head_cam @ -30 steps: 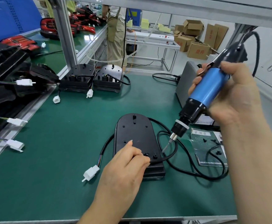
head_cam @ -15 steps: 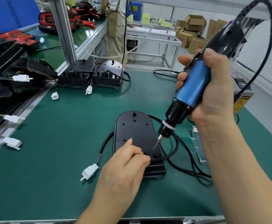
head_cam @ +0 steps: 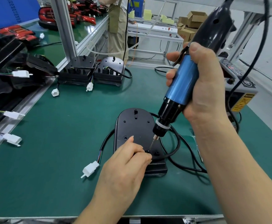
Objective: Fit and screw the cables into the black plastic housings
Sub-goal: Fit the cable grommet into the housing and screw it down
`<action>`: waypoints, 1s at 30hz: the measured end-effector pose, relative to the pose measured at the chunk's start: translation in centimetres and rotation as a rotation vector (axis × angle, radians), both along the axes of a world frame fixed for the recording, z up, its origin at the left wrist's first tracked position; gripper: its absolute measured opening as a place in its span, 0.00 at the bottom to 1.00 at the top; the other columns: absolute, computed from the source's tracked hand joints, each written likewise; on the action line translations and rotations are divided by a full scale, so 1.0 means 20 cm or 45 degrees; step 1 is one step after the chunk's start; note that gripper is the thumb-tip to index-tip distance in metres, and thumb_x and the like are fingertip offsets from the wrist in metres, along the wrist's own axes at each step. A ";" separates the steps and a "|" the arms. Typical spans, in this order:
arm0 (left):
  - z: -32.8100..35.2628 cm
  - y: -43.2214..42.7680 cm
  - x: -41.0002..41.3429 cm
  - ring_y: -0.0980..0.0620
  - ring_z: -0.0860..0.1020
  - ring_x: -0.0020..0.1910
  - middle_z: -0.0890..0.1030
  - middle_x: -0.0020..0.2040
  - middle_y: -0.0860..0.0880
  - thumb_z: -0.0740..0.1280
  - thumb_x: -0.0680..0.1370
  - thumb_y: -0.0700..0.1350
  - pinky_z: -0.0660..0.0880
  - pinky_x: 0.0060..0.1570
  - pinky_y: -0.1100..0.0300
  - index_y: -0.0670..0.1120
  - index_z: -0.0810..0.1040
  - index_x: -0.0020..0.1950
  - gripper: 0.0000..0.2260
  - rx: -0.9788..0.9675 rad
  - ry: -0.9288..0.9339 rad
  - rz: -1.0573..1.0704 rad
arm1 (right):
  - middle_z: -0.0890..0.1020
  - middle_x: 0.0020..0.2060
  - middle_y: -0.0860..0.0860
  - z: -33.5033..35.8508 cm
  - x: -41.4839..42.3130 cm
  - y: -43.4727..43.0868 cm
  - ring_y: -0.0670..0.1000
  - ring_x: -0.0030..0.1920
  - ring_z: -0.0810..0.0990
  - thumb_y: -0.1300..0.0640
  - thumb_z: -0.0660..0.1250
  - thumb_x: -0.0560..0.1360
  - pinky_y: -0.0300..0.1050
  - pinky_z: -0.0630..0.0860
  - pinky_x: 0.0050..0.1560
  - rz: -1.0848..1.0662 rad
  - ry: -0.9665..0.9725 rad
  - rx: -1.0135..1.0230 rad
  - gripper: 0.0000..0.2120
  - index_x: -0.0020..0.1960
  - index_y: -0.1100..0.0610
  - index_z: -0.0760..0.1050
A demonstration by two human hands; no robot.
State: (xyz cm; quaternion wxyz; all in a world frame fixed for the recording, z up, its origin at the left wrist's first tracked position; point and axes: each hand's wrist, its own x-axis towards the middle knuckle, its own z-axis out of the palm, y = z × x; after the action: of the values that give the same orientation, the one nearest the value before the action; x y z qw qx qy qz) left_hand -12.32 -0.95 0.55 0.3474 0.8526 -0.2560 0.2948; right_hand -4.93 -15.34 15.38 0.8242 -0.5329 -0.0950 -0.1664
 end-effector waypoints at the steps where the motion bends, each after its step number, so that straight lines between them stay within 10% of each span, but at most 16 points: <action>1: 0.00 0.00 0.00 0.49 0.78 0.40 0.77 0.40 0.48 0.71 0.72 0.37 0.72 0.64 0.53 0.41 0.83 0.43 0.02 0.004 -0.004 0.001 | 0.81 0.39 0.54 0.00 0.00 0.01 0.51 0.29 0.77 0.55 0.64 0.73 0.43 0.75 0.32 0.004 -0.007 -0.009 0.14 0.55 0.61 0.67; 30: 0.01 0.00 0.00 0.48 0.77 0.38 0.76 0.40 0.47 0.68 0.74 0.38 0.69 0.66 0.56 0.40 0.82 0.42 0.04 0.016 0.043 0.046 | 0.76 0.31 0.54 0.03 -0.03 0.09 0.51 0.25 0.75 0.59 0.66 0.74 0.43 0.73 0.29 0.011 -0.123 -0.220 0.07 0.39 0.58 0.70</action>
State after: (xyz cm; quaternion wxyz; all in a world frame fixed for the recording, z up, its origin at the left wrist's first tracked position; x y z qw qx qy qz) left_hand -12.37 -1.03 0.78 0.3410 0.8640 -0.2367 0.2851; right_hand -5.43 -13.60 15.93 0.7703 -0.5931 -0.1508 -0.1795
